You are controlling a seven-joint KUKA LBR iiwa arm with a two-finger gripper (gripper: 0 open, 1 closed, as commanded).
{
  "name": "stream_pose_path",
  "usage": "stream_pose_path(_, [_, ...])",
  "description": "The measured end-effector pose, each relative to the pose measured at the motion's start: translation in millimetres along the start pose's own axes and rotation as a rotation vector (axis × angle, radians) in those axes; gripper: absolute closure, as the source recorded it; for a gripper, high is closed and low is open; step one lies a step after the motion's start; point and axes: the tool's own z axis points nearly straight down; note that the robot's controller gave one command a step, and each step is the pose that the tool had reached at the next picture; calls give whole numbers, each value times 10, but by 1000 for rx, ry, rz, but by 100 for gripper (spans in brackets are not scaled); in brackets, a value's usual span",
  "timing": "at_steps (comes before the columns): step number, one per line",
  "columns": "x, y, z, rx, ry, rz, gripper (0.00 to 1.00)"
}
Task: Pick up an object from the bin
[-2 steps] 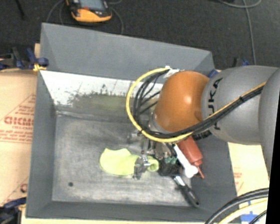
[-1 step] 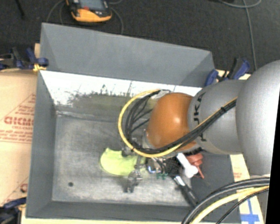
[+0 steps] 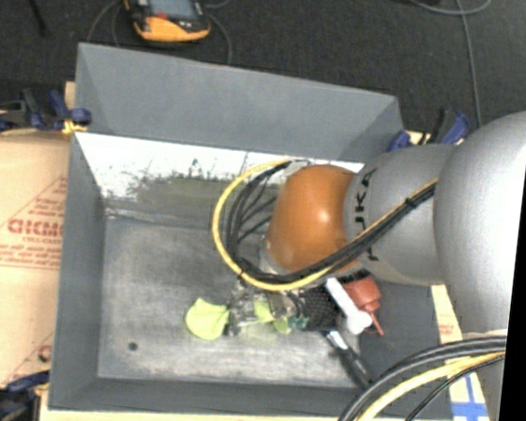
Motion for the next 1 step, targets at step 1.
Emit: stream_pose_path(1, [0,0,0,0,0,0,100])
